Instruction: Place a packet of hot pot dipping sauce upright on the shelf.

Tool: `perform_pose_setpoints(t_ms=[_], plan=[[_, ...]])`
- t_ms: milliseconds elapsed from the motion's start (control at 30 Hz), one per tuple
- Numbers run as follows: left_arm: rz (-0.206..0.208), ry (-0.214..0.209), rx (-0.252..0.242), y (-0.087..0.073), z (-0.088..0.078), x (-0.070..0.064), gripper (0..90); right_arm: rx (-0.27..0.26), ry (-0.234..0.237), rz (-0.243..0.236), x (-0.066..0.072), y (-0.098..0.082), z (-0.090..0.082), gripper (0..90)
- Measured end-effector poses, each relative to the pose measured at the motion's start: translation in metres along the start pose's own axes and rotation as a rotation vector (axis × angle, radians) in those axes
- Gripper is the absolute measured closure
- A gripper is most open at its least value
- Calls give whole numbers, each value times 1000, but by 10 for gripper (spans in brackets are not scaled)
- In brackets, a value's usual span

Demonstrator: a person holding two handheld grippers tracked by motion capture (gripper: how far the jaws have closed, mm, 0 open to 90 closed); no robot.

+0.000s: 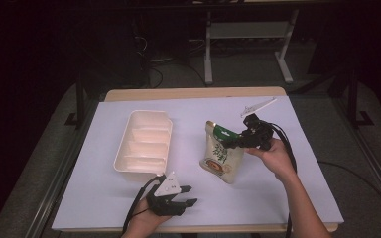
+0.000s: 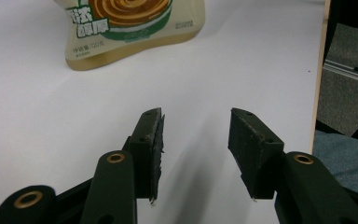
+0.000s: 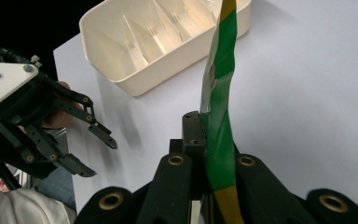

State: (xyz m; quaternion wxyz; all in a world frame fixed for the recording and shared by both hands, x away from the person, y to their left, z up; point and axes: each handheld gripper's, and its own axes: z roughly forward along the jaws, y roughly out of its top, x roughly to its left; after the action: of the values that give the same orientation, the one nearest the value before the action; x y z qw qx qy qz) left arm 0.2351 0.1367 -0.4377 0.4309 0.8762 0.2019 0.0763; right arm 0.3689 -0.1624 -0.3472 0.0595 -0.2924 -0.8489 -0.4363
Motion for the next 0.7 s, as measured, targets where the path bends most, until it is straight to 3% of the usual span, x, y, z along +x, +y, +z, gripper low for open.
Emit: perform_pose_setpoints(t_ms=[333,467,700], plan=[[10,-17,-4,-8,-4,-2,489,8,-13,2,6,10,0,896],[35,-21,-9,-9,-5,-5,471,-3,-8,-4,10,16,-1,896],[36,-38,-26,-10,-6,-7,368,-7,-7,-23,20,30,-2,896]])
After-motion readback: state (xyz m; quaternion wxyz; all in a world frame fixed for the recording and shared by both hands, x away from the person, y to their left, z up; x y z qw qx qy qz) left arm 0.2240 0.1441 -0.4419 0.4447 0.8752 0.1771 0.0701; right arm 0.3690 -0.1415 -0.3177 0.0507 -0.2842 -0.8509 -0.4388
